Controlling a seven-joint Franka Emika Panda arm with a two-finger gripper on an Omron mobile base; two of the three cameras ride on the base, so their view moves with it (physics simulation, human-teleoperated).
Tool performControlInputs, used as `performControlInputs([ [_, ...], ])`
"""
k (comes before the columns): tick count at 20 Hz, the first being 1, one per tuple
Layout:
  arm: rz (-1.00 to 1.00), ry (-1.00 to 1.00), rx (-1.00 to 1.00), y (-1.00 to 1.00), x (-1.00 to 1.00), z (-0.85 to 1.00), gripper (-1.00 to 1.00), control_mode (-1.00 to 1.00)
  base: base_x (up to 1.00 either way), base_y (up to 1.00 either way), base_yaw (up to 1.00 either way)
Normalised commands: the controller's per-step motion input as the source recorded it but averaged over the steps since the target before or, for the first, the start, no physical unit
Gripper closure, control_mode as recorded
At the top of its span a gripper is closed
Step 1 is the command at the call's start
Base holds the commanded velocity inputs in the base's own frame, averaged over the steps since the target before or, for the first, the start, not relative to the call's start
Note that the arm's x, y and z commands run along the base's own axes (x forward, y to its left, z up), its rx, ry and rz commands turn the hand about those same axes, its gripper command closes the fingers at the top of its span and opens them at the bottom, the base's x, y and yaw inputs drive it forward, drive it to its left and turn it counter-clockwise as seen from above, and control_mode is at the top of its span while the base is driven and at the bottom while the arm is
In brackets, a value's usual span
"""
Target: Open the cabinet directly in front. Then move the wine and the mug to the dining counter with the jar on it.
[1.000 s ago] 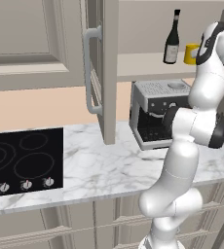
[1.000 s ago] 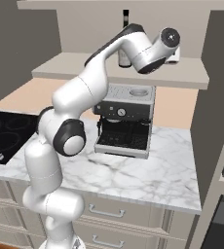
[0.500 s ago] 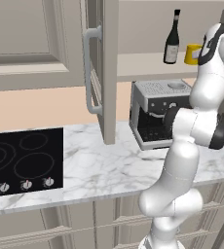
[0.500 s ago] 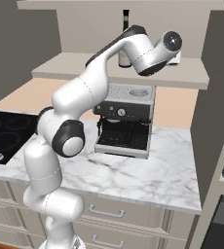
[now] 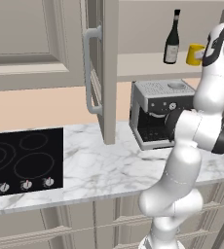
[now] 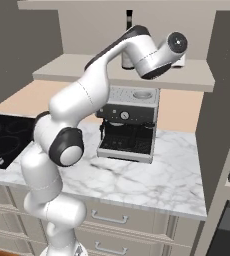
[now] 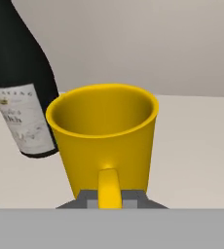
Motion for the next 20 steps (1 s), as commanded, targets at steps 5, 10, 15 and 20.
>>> performControlInputs([
  [5,0.00,-0.01,0.00,0.28,-0.35,0.04,1.00,-1.00,0.00,0.00,0.00],
  [10,0.00,-0.07,-0.01,0.38,-0.41,0.00,1.00,-1.00,0.00,0.00,0.00],
  [15,0.00,-0.11,-0.03,0.29,-0.47,0.00,1.00,-1.00,0.00,0.00,0.00],
  [20,0.00,-0.04,-0.01,0.22,-0.51,0.08,1.00,-1.00,0.00,0.00,0.00],
])
